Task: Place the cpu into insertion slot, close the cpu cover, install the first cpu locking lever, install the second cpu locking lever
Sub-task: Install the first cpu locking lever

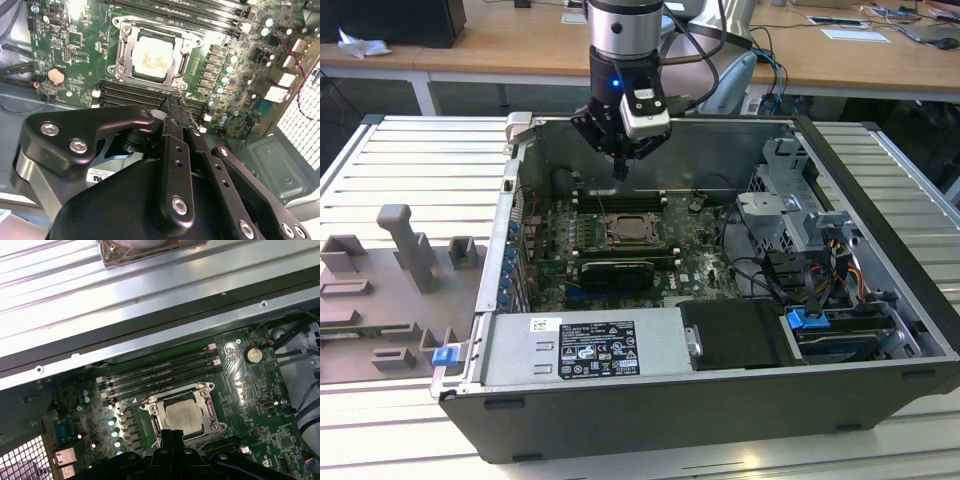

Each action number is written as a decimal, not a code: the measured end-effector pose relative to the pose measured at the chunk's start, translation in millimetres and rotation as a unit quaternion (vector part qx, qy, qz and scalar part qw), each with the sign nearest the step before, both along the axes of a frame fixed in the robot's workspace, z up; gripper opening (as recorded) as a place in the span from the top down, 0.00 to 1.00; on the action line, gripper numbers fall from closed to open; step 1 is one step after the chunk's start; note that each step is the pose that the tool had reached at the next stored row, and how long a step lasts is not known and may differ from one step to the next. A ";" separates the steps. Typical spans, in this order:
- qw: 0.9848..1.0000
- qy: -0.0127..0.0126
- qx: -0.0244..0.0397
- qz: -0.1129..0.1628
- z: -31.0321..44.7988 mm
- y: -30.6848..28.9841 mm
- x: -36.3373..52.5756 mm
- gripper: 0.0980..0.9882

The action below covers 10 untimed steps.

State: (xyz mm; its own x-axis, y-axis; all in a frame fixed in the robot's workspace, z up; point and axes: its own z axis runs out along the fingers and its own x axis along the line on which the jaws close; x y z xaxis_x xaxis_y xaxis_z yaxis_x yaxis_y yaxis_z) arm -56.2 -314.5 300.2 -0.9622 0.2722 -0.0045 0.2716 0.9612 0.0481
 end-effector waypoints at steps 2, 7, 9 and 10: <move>1.000 0.000 0.000 0.010 0.0 0.0 0.0 0.99; 0.999 0.000 0.000 0.041 0.0 0.0 0.0 0.99; 0.999 0.000 0.000 0.050 0.0 0.0 0.0 0.99; 0.998 0.000 0.000 0.057 0.0 0.0 0.0 0.99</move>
State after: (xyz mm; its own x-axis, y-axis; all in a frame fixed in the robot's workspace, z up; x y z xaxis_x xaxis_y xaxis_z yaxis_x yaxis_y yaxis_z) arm -56.2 -314.5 300.2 -0.9870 0.1607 -0.0044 0.1603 0.9859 0.0480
